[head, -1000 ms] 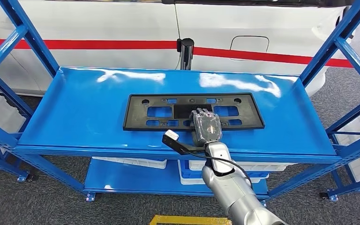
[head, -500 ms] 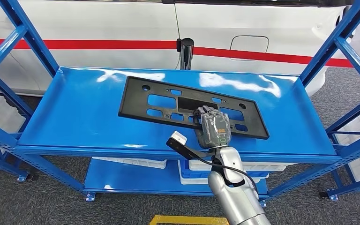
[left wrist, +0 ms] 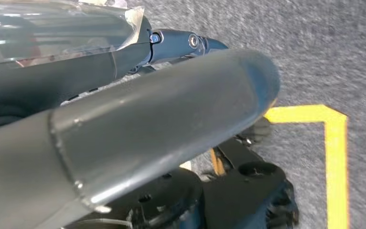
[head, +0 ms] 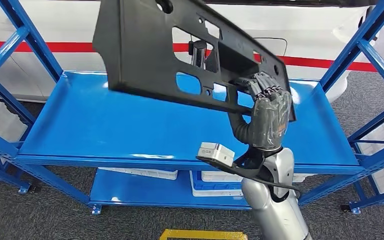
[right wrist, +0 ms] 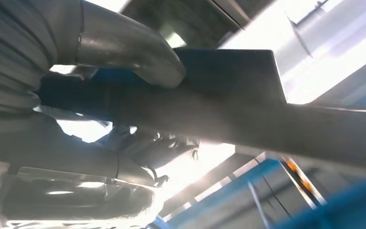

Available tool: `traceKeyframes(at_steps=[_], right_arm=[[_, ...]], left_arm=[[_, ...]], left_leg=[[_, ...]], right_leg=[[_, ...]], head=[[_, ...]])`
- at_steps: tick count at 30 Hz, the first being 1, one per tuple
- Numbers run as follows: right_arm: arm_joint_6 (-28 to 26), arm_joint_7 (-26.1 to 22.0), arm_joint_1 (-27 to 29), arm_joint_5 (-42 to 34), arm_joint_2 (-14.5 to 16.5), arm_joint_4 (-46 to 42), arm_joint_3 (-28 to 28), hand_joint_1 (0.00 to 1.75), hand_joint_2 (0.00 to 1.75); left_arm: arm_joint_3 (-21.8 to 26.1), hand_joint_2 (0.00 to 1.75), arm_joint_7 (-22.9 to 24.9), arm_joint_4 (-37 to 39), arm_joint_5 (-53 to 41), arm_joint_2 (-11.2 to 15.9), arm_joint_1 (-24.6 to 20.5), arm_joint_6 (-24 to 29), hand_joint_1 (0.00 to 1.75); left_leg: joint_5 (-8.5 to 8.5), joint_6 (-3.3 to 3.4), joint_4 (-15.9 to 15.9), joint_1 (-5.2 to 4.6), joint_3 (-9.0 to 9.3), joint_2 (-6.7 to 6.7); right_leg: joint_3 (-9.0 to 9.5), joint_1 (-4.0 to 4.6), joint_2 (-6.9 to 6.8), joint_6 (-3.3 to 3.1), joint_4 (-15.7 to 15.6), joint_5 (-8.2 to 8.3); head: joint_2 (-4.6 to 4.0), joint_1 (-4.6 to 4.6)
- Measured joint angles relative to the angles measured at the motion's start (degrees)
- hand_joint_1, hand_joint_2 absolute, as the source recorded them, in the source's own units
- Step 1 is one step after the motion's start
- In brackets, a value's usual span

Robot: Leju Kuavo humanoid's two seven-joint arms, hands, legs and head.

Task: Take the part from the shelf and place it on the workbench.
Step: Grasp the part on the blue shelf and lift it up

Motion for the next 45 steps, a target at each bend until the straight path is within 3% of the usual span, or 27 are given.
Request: traceKeyframes(at_steps=[9,18,22,25,27,29,30,31,32,34,36,38,40,42,44,45], right_arm=[[-1.4,-1.6,-2.7,-8.6,-2.3,-2.8,4.1,1.75,1.75],[-1.0,-2.2,-2.7,-14.6,-2.7,-0.9,4.6,1.75,1.75],[-0.5,-3.1,-2.7,-17.4,-2.2,0.6,4.0,1.75,1.75],[0.5,-4.1,-2.6,-18.9,-1.8,1.4,3.2,1.75,1.75],[0.9,-4.6,-2.6,-19.6,-1.6,1.8,2.5,1.75,1.75],[1.1,-5.1,-2.4,-20.2,-1.5,2.3,2.0,1.75,1.75],[1.1,-5.3,-2.2,-20.5,-1.5,2.6,1.7,1.75,1.75],[1.2,-5.5,-2.1,-20.9,-1.5,2.9,1.5,1.75,1.75],[1.2,-5.8,-2.0,-21.2,-1.5,3.1,1.2,1.75,1.75],[1.2,-6.3,-2.0,-22.0,-1.4,3.4,0.9,1.75,1.75],[1.5,-6.7,-2.1,-22.7,-1.4,3.7,0.6,1.75,1.75],[1.8,-7.1,-2.1,-23.4,-1.3,4.1,0.2,1.75,1.75],[2.1,-7.5,-2.2,-23.9,-1.3,4.6,-0.1,1.75,1.75],[2.2,-7.7,-2.5,-24.1,-1.3,5.1,-0.2,1.75,1.75],[2.2,-7.8,-2.7,-24.2,-1.2,5.6,-0.3,1.75,1.75],[2.2,-7.8,-2.7,-24.2,-1.2,5.9,-0.3,1.75,1.75]], left_arm=[[1.4,0.00,4.0,0.0,-0.1,-0.3,0.0,2.0,0.00],[2.6,0.00,7.5,0.0,-1.0,-0.4,-0.1,3.6,0.00],[3.1,0.00,7.8,0.0,-0.8,-0.4,-0.2,2.8,0.00],[3.8,0.00,8.6,0.0,-0.6,-0.5,-0.2,2.8,0.00],[4.0,0.00,9.2,0.0,-0.6,-0.7,-0.3,2.8,0.00],[4.1,0.00,9.6,0.0,-0.5,-0.8,-0.4,2.8,0.00],[4.2,0.00,9.8,0.0,-0.5,-0.8,-0.4,2.8,0.00],[4.4,0.00,9.9,0.0,-0.4,-0.9,-0.4,2.7,0.00],[4.5,0.00,10.1,0.0,-0.3,-0.9,-0.4,2.6,0.00],[4.9,0.00,10.2,0.0,-0.3,-1.0,-0.4,2.5,0.00],[5.2,0.00,10.3,0.0,-0.1,-1.1,-0.4,2.4,0.00],[5.5,0.00,10.3,0.0,0.0,-1.1,-0.5,2.4,0.00],[5.7,0.00,10.3,0.0,0.1,-1.1,-0.5,2.3,0.00],[6.0,0.00,10.3,0.0,0.1,-1.1,-0.4,2.3,0.00],[6.3,0.00,10.4,0.0,0.2,-1.1,-0.4,2.3,0.00],[6.4,0.00,10.4,0.0,0.2,-1.1,-0.4,2.3,0.00]], left_leg=[[0.00,0.00,0.0,0.01,0.00,-0.02],[-0.20,0.30,0.1,-0.37,-0.05,-0.04],[-0.28,0.80,0.2,-0.85,-0.04,-0.06],[0.34,1.79,-0.4,-0.87,0.21,0.08],[0.77,2.40,-0.9,-0.64,0.34,0.24],[0.91,2.57,-0.9,-0.69,0.15,0.26],[0.99,2.55,-0.9,-0.72,0.03,0.25],[1.08,2.48,-0.9,-0.75,-0.08,0.24],[1.19,2.35,-0.9,-0.75,-0.17,0.23],[1.44,1.93,-0.8,-0.73,-0.28,0.19],[1.77,1.26,-0.8,-0.82,-0.44,0.10],[2.24,0.53,-0.7,-0.98,-0.66,-0.05],[2.05,-0.06,-0.3,-0.78,-1.14,-0.09],[-1.09,-0.62,2.9,-0.46,-2.60,0.06],[-6.29,-1.08,10.6,-0.36,-5.27,0.19],[-8.07,-1.21,14.2,-0.34,-6.31,0.19]], right_leg=[[0.01,0.01,-0.01,0.00,0.0,0.00],[0.04,-0.30,-0.01,0.11,0.0,0.03],[0.09,-0.74,-0.01,0.57,-0.1,0.13],[-0.16,-1.03,-0.02,1.04,0.5,-0.29],[-1.97,-1.15,-0.04,0.55,4.8,-2.97],[-5.28,-1.10,-0.04,0.06,12.7,-6.62],[-6.53,-1.04,-0.04,0.12,15.8,-7.71],[-6.84,-0.97,-0.04,0.39,17.0,-7.92],[-5.93,-0.93,-0.04,0.80,15.9,-7.20],[-1.37,-1.08,-0.09,1.49,7.9,-4.62],[2.11,-0.78,0.20,1.14,1.9,-2.72],[2.35,-0.40,0.55,0.10,1.2,-2.09],[1.79,-0.83,0.52,-1.02,1.0,-1.61],[1.09,-1.11,0.36,-2.23,0.9,-0.85],[0.17,-0.79,0.14,-3.11,1.0,-0.14],[-0.32,-0.63,0.05,-3.33,1.0,0.21]], head=[[0.01,0.00],[0.01,-0.01],[0.02,-0.02],[0.02,-0.02],[0.02,0.10],[0.01,0.21],[0.01,0.21],[0.01,0.21],[0.01,0.22],[0.01,0.24],[0.01,0.18],[0.00,0.12],[0.01,0.04],[0.01,-0.10],[0.00,-0.17],[0.00,-0.18]])
